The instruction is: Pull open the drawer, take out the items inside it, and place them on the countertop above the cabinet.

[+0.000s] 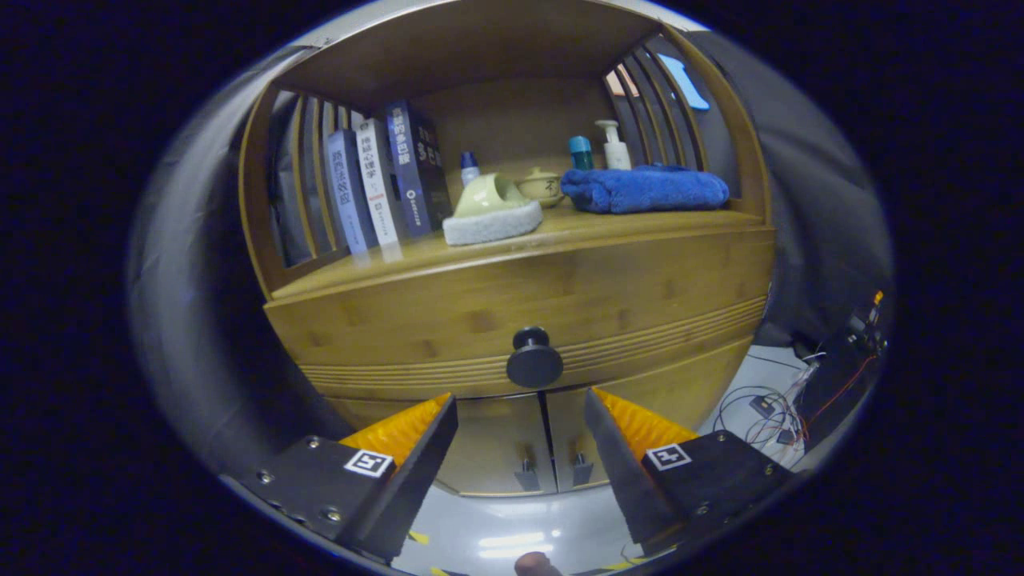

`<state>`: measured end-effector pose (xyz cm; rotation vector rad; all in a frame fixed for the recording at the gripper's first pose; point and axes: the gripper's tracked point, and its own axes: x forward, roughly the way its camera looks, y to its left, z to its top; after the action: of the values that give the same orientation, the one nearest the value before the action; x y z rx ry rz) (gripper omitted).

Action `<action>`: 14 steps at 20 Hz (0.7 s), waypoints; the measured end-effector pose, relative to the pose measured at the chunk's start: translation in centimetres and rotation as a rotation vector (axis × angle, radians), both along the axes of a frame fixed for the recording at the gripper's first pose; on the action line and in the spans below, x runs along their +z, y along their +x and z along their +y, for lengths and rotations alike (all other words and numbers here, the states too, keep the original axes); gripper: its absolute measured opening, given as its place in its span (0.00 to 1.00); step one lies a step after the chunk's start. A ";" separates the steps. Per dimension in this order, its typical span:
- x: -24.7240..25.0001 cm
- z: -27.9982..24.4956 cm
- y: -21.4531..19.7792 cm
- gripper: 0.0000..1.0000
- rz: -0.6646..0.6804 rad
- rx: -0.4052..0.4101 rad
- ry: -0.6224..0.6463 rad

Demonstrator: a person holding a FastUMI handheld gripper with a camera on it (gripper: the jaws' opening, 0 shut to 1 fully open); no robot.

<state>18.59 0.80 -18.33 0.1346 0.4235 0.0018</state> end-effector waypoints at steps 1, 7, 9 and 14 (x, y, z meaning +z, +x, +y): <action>1.2 0.1 -1.0 0.99 -0.006 0.003 0.003; 8.4 -0.4 -5.7 0.99 -0.063 0.000 -0.026; 11.5 -0.6 -7.5 0.99 -0.105 0.005 -0.057; 19.1 -0.9 -12.5 0.99 -0.279 0.005 -0.093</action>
<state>6.13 -0.14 0.81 0.0401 0.1449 0.0056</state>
